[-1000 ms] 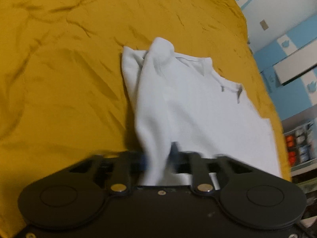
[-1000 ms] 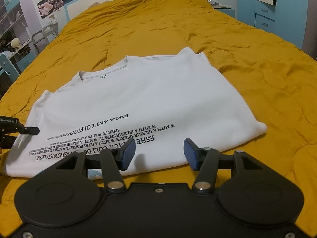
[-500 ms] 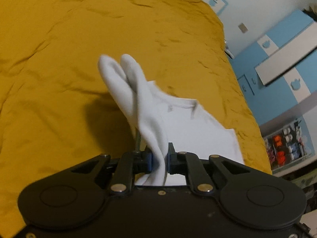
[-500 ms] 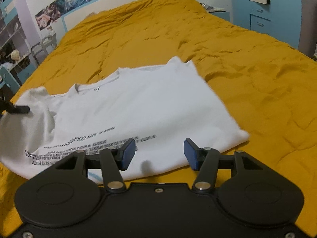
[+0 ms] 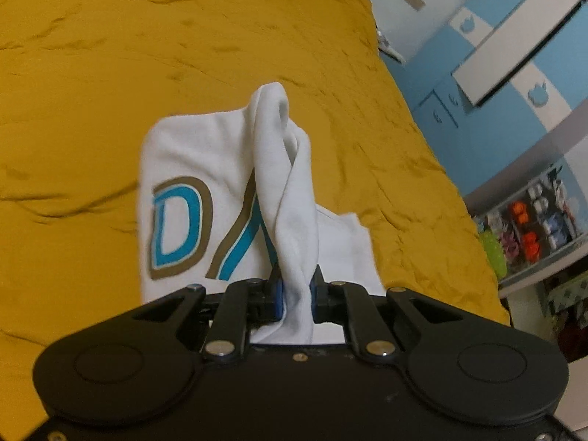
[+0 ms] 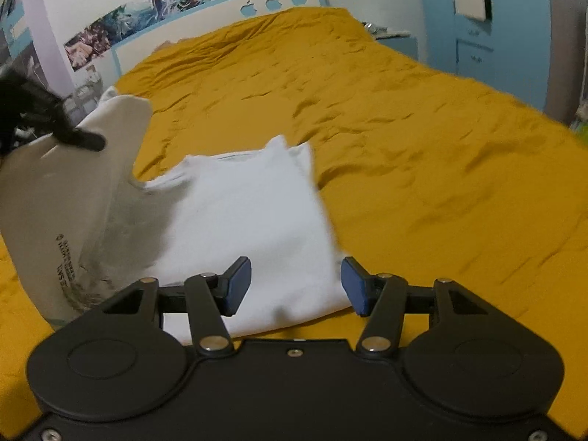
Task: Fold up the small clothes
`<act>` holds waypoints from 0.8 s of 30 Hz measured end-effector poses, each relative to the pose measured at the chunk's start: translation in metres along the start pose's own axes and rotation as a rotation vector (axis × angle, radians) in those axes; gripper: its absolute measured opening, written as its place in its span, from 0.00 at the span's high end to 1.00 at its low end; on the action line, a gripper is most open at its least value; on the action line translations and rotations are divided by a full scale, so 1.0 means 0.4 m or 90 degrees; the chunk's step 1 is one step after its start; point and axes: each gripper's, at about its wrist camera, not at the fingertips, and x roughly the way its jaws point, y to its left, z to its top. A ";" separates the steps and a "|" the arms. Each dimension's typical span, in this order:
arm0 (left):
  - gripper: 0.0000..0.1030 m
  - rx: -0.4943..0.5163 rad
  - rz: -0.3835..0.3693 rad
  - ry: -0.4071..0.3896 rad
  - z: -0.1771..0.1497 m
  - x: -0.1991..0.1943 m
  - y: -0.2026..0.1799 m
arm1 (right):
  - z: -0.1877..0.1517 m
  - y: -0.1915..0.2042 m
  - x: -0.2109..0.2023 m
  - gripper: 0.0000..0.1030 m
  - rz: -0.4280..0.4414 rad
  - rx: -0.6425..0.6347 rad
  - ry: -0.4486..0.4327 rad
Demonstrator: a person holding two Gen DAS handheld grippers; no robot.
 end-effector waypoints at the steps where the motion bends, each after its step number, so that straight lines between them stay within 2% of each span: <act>1: 0.91 0.003 0.002 0.008 -0.005 0.030 -0.026 | 0.003 -0.015 -0.002 0.47 -0.010 -0.006 -0.004; 9: 0.91 0.027 0.036 0.076 -0.087 0.259 -0.194 | 0.001 -0.146 -0.019 0.47 -0.044 0.020 0.006; 11: 0.86 0.046 0.050 0.087 -0.107 0.297 -0.223 | -0.005 -0.163 -0.022 0.47 -0.049 0.025 0.009; 12: 0.79 0.037 0.044 0.089 -0.115 0.309 -0.231 | -0.009 -0.168 -0.022 0.47 -0.050 0.028 0.011; 13: 0.67 0.026 0.033 0.089 -0.116 0.317 -0.239 | -0.014 -0.176 -0.023 0.47 -0.052 0.032 0.013; 15: 0.58 0.020 0.010 0.079 -0.116 0.304 -0.254 | -0.017 -0.187 -0.021 0.47 -0.055 0.035 0.016; 18: 0.60 0.039 -0.034 0.043 -0.106 0.237 -0.269 | -0.018 -0.198 -0.023 0.47 -0.066 0.033 0.016; 21: 0.60 0.051 -0.057 0.000 -0.102 0.129 -0.240 | -0.013 -0.192 -0.026 0.47 -0.069 0.028 0.014; 24: 0.60 0.057 -0.047 -0.049 -0.103 0.040 -0.188 | 0.004 -0.173 -0.035 0.47 -0.063 0.024 0.002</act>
